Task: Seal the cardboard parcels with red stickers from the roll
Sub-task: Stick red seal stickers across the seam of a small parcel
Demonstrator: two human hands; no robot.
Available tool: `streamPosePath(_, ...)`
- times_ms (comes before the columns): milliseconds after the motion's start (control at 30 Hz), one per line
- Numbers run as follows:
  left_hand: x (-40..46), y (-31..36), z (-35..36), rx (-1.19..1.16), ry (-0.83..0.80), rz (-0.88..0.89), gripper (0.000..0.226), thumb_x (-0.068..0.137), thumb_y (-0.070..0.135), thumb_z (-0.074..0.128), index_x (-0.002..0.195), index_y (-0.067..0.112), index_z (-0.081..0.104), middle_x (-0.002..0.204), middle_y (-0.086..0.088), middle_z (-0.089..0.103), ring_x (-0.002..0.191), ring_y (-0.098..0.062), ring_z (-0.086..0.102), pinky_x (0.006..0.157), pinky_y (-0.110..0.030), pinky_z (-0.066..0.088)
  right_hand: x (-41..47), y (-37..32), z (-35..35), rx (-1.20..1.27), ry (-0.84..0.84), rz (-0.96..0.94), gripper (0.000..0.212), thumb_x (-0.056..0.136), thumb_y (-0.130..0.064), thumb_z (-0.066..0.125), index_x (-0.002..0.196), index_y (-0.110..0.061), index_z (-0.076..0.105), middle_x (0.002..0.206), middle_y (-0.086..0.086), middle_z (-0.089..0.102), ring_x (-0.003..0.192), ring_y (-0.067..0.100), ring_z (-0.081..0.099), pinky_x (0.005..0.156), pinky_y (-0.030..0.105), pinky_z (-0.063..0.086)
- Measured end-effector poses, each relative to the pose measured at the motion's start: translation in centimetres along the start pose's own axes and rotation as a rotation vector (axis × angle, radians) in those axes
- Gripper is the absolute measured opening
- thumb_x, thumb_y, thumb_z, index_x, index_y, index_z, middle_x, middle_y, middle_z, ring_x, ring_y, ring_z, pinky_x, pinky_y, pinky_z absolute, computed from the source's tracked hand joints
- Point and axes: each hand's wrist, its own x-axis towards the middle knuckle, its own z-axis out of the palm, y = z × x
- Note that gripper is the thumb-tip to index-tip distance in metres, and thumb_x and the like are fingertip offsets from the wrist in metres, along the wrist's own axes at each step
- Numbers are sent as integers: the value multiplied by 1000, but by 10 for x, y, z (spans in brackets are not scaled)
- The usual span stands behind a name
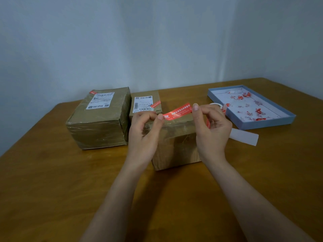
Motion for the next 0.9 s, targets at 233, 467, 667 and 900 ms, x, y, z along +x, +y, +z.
streamPosePath(233, -1, 2, 3, 28, -4, 2, 24, 91, 30, 64, 85, 7, 67, 112, -1, 55, 108, -12, 55, 91, -27, 47, -1, 0, 2, -28, -24, -60, 13, 88, -27, 65, 81, -17, 69, 85, 7, 65, 84, 15, 61, 70, 32, 52)
streamPosePath(467, 1, -4, -1, 57, 30, 105, 15, 91, 28, 57, 88, 15, 62, 111, 1, 54, 102, 6, 51, 92, -26, 47, 2, 0, -1, -132, -28, 15, 12, 88, -26, 68, 83, -16, 70, 86, 3, 66, 84, 7, 59, 67, 10, 43)
streamPosePath(667, 0, 3, -1, 149, 17, 177, 15, 90, 29, 55, 90, 17, 64, 111, 15, 49, 113, -5, 48, 87, -20, 44, 3, 3, -4, -392, -13, -85, 15, 89, -29, 67, 83, -16, 71, 87, -1, 65, 88, 13, 57, 86, -2, 28)
streamPosePath(900, -2, 2, 2, 171, -4, 196, 11, 94, 22, 54, 90, 15, 61, 111, 19, 47, 117, -6, 46, 93, -27, 43, 3, 11, -1, -461, -53, -35, 22, 94, -39, 55, 107, -25, 68, 99, -12, 64, 97, 4, 57, 82, 25, 49)
